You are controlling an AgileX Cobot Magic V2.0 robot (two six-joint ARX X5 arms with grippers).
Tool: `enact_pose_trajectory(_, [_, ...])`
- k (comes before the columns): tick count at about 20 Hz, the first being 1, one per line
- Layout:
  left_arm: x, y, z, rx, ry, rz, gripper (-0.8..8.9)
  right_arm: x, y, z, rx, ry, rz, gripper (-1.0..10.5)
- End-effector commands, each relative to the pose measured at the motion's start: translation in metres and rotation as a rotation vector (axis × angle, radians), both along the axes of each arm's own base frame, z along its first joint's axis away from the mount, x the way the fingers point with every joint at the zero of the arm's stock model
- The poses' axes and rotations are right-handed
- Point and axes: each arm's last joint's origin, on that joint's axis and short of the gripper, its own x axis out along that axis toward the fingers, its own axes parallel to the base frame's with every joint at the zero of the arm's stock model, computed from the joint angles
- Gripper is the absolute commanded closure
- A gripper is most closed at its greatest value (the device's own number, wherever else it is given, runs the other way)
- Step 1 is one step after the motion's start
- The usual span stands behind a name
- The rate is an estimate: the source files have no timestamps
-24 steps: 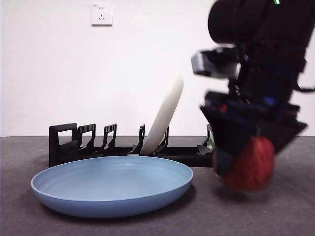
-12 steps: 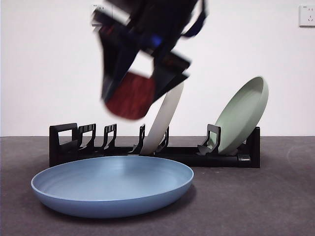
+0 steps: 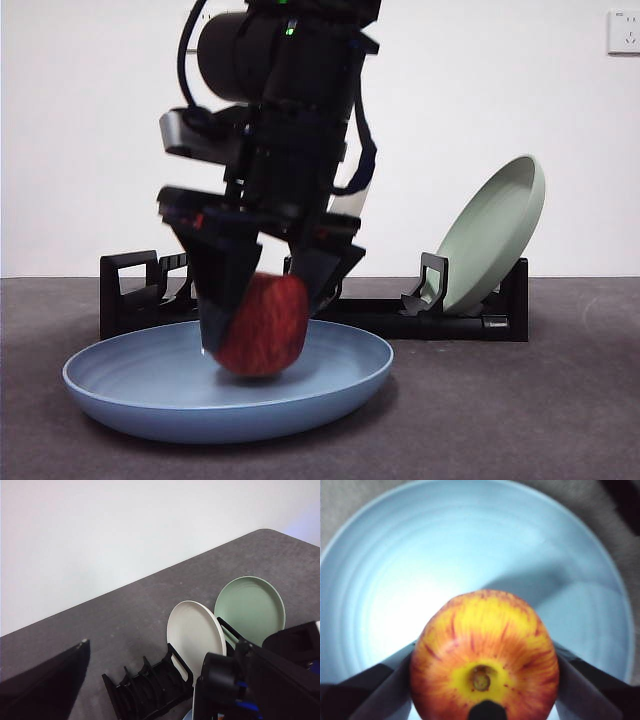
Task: Take the blue plate from the plate rack,put the plate on the table,take the apple from the table,put the apple in the plate
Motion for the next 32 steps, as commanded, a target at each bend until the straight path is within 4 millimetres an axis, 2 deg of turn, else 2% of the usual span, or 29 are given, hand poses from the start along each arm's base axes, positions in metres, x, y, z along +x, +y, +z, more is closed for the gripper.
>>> enact_pose_trajectory(1, [0.000,0.000,0.000,0.003,-0.003,0.004,3.24,0.001,0.004,-0.013,-0.027,0.017,0.013,9.6])
enact_pose_trajectory(3, [0.000,0.000,-0.001,0.006,-0.001,0.003,3.24,0.001,0.004,-0.014,-0.028,0.018,0.014,8.5])
enact_pose_trajectory(6, [0.000,0.001,-0.001,0.012,0.004,0.003,3.24,-0.002,0.007,-0.014,-0.029,0.018,0.020,4.0])
enact_pose_trajectory(8, [0.000,0.000,-0.001,0.013,0.004,0.003,3.24,-0.003,0.007,-0.014,-0.032,0.021,0.021,3.5])
enact_pose_trajectory(12, [0.000,0.001,-0.001,0.012,0.004,0.003,3.23,-0.007,0.010,-0.013,-0.029,0.018,0.033,3.5])
enact_pose_trajectory(15, [0.000,0.000,-0.001,0.013,0.004,0.004,3.24,-0.007,0.009,-0.002,-0.023,0.011,0.032,3.5])
enact_pose_trajectory(19, [0.000,0.001,-0.002,0.013,0.005,0.004,3.24,-0.012,-0.003,0.045,0.022,-0.065,0.016,3.5])
enact_pose_trajectory(23, [0.000,0.000,-0.002,0.013,0.006,0.002,3.47,-0.023,-0.037,0.114,0.132,-0.203,-0.053,3.6])
enact_pose_trajectory(25, [0.002,-0.002,-0.003,0.026,0.016,0.000,3.98,-0.033,-0.059,0.145,0.191,-0.247,-0.084,4.5])
enact_pose_trajectory(26, [0.004,-0.004,-0.005,0.043,0.028,-0.002,4.49,-0.039,-0.071,0.159,0.215,-0.268,-0.101,5.4])
enact_pose_trajectory(29, [0.012,-0.013,-0.014,0.131,0.067,-0.012,8.00,-0.055,-0.109,0.193,0.263,-0.324,-0.141,9.8])
enact_pose_trajectory(32, [0.021,-0.024,-0.022,0.195,0.105,-0.018,8.22,-0.068,-0.138,0.213,0.294,-0.355,-0.184,9.6])
